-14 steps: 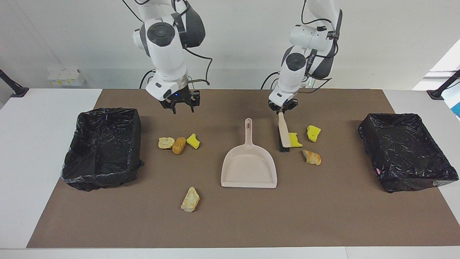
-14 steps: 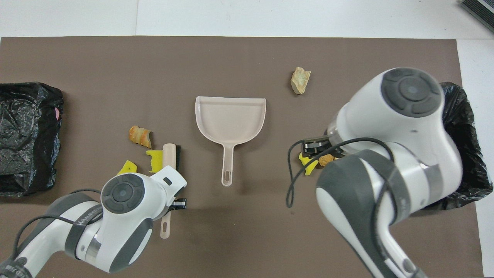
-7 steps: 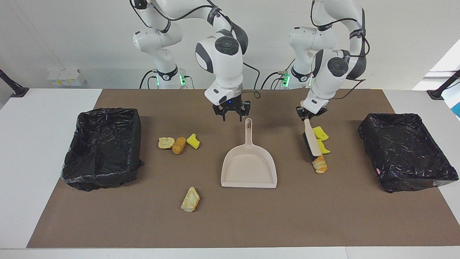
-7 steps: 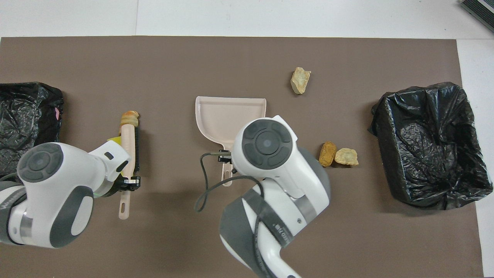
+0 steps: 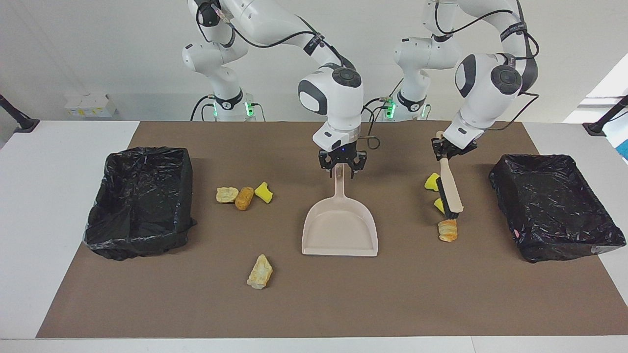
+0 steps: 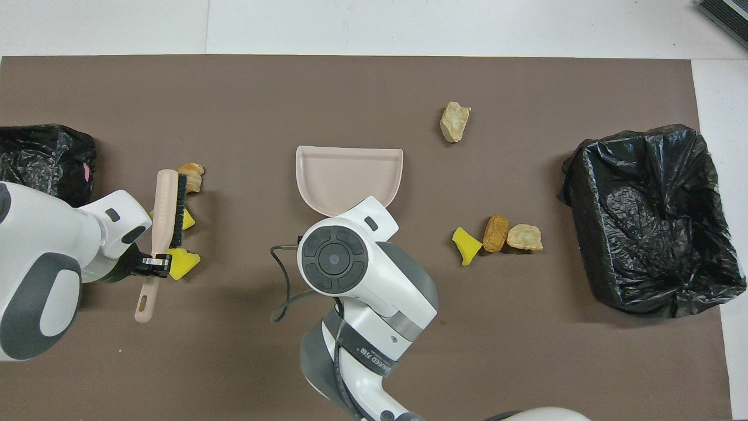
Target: Sweep and dump trash in bin
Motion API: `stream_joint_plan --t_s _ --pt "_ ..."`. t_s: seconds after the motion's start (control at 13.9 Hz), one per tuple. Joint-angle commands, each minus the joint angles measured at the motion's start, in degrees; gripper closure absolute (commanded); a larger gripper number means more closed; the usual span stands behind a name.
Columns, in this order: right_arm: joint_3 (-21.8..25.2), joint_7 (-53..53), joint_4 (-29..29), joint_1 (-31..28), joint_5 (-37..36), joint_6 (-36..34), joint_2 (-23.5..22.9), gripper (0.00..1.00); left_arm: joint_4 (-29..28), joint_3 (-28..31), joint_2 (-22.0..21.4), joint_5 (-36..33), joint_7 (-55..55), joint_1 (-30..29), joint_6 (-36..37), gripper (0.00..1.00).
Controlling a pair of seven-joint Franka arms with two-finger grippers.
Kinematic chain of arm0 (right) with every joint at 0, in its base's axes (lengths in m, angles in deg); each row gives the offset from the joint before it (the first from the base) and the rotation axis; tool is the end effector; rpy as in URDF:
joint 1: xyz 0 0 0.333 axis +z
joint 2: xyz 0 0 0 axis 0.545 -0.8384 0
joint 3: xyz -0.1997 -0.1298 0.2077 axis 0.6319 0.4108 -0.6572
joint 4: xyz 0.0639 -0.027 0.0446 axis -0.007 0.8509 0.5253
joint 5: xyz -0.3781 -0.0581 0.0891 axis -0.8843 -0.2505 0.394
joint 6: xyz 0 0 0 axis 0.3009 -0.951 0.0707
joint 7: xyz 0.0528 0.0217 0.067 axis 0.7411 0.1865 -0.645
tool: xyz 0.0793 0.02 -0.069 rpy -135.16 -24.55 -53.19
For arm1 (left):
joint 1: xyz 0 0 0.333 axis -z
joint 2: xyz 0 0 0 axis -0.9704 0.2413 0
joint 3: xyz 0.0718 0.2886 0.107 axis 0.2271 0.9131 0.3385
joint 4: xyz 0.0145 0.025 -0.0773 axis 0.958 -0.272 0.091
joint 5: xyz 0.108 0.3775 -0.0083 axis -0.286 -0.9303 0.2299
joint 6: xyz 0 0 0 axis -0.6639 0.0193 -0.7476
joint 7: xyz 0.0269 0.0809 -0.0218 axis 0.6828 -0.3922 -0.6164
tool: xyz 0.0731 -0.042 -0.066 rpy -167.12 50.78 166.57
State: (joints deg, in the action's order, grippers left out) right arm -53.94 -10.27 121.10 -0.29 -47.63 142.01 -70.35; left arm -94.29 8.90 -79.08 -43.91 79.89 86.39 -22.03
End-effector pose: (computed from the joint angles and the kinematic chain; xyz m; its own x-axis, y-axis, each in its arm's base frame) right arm 0.5009 0.4370 0.3844 0.9880 -0.1059 0.1123 -0.1022 -0.9940 -0.0383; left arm 0.4775 -0.0594 0.4276 0.9863 -0.0802 -0.1439 -0.0785 -0.9968 0.0177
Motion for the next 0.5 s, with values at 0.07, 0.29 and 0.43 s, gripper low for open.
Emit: stream_joint_plan --t_s 0.07,0.29,0.43 --pt "-0.25 -2.88 2.5 -1.0 -0.95 2.79 -0.45 0.35 1.38 -0.54 0.95 -0.83 0.63 -1.31 1.46 1.0" --pt "-0.25 -2.97 3.65 -1.0 -0.77 2.63 -0.45 0.37 2.17 -0.28 2.17 -2.13 1.07 -3.85 -0.73 1.0" --pt "-0.25 -3.06 4.01 -0.83 -0.86 2.28 -0.45 0.45 4.62 -0.28 4.63 -2.85 2.38 -5.78 -1.71 1.0"
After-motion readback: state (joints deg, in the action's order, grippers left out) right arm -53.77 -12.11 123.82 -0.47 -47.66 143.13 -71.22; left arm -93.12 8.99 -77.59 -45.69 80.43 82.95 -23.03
